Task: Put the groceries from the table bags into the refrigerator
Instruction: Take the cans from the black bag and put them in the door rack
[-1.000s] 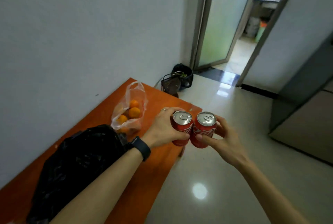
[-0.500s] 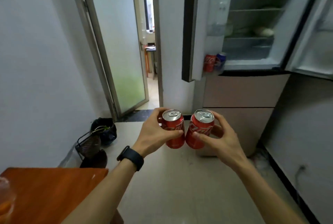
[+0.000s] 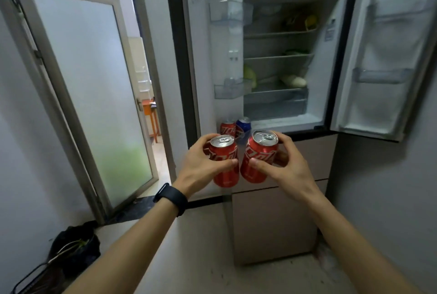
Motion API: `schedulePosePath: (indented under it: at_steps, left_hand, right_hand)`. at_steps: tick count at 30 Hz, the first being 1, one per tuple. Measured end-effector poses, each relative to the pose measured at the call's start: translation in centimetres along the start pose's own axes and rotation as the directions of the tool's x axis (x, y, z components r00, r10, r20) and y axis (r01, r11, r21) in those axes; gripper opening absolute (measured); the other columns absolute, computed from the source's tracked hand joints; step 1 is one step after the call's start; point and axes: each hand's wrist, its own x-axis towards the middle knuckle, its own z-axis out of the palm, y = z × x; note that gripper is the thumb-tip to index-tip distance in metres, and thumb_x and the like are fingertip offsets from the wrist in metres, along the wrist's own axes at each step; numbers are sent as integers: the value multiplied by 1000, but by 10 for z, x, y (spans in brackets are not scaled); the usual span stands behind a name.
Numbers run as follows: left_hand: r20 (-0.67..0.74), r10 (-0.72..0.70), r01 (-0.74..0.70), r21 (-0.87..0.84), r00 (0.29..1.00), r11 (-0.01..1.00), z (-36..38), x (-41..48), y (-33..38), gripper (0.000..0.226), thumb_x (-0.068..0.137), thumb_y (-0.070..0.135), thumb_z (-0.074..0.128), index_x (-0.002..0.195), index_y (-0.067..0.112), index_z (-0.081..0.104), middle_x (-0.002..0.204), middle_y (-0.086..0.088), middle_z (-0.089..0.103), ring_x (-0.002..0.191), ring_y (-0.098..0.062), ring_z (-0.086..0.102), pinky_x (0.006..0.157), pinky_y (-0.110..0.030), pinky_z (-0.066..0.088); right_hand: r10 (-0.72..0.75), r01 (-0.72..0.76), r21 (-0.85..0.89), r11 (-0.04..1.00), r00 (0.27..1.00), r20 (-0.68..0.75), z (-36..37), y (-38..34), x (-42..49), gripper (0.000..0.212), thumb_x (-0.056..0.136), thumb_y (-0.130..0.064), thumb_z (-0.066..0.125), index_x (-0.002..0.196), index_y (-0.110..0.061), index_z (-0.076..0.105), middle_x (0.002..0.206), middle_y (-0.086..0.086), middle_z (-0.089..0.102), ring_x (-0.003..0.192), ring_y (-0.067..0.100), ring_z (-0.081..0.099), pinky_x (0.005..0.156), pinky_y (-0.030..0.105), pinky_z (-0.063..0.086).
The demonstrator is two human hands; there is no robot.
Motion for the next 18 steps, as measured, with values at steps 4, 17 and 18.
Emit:
schedulePosePath:
  at_steps: [4, 17, 18]
  left_hand:
    - [-27, 84, -83, 19, 996, 996, -1, 80, 8, 68, 67, 34, 89, 125, 30, 53, 113, 19, 59, 105, 1, 58, 86, -18, 50]
    - [-362, 212, -138, 220, 908, 966, 11, 274, 67, 70, 69, 44, 87, 126, 24, 52, 104, 18, 56, 92, 2, 57, 77, -9, 46]
    - [-388, 211, -121, 244, 897, 962, 16, 285, 70, 74, 69, 44, 87, 130, 21, 51, 107, 14, 57, 95, -3, 58, 81, -14, 48]
  right_hand:
    - [-11, 12, 19, 1000, 999, -38, -18, 7, 70, 72, 67, -38, 87, 128, -46, 50, 111, -18, 67, 102, -6, 63, 81, 20, 55]
    - [-185, 206, 190, 960, 975, -120, -49, 20, 294, 68, 75, -30, 85, 131, -41, 48, 118, -22, 53, 112, 9, 57, 93, 47, 57]
    - [-198, 221, 225, 949, 973, -119, -48, 23, 311, 67, 76, -28, 84, 132, -38, 48, 117, -21, 53, 111, 8, 57, 92, 47, 57]
